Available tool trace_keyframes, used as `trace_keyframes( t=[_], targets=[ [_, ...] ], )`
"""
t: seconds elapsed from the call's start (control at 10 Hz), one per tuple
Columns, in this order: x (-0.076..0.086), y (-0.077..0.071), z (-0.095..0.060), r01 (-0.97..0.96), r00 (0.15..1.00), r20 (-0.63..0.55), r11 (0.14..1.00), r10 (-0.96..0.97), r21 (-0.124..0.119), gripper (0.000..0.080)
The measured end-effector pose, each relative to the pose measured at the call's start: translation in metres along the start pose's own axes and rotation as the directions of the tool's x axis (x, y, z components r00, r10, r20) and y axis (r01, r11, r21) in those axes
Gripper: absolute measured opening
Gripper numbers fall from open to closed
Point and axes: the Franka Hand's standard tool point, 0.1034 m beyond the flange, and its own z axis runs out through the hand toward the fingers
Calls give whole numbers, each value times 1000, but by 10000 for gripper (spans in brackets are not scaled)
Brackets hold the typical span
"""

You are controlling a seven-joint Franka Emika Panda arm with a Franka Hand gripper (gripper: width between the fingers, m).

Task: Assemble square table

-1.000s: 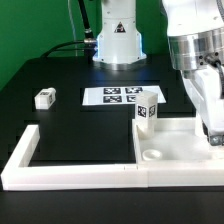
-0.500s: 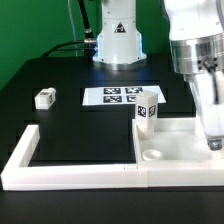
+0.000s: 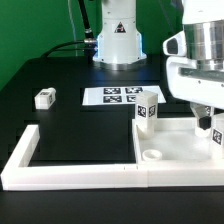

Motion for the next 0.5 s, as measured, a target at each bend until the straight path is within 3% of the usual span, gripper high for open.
trace_keyframes(
  t=[0.1,0.2,0.3,0.4,0.5],
  targets=[
    [-1,1,1,120,993,-10,993,-121,-15,648],
    [-8,0,4,359,932,-23,932,-361,-54,649],
    [-16,-1,5,558,829,2,827,-559,-73,649],
    [-22,-2,5,693,721,50,717,-691,-75,649],
    [-17,-4,5,700,714,38,711,-699,-71,649]
  ],
)
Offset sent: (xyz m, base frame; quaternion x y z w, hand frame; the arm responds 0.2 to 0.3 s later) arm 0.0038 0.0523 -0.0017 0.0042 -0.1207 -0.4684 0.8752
